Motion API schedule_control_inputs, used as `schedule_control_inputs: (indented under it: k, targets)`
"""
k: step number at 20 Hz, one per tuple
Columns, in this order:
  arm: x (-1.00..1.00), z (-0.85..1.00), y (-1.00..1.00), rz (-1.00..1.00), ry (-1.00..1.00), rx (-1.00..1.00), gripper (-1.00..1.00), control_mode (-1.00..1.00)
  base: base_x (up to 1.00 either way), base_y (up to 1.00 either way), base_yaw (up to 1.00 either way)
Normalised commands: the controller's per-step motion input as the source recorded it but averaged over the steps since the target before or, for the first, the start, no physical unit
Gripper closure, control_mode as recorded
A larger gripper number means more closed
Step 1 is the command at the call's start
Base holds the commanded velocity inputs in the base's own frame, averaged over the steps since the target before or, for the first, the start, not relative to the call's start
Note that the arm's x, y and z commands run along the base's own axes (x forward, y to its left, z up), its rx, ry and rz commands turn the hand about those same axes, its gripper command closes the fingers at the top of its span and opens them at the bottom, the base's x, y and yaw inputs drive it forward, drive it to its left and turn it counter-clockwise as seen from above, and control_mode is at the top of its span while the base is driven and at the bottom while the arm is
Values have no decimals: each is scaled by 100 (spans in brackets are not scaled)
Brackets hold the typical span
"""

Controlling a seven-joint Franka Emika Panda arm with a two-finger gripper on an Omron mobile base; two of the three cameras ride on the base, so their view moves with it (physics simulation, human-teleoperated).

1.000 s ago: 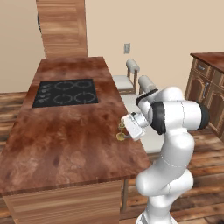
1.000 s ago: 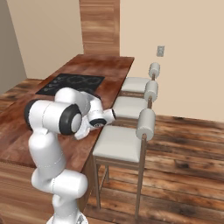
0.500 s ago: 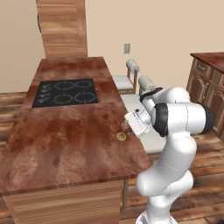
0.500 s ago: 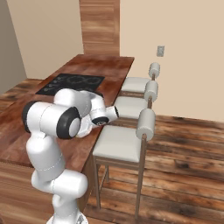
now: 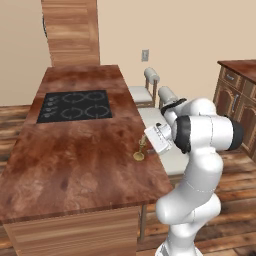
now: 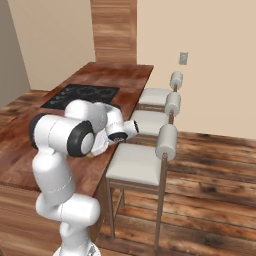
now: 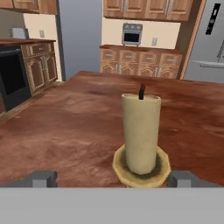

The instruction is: Get the candle and the beer from the cabinet and move them to the dining counter.

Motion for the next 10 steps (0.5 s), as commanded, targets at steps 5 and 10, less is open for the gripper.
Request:
schedule_control_inputs:
  k: [5, 10]
  targets:
    - [32, 0, 0, 0, 0, 0, -100, -100, 0, 0, 0]
    - [1, 0, -10, 0, 0, 0, -100, -100, 0, 0, 0]
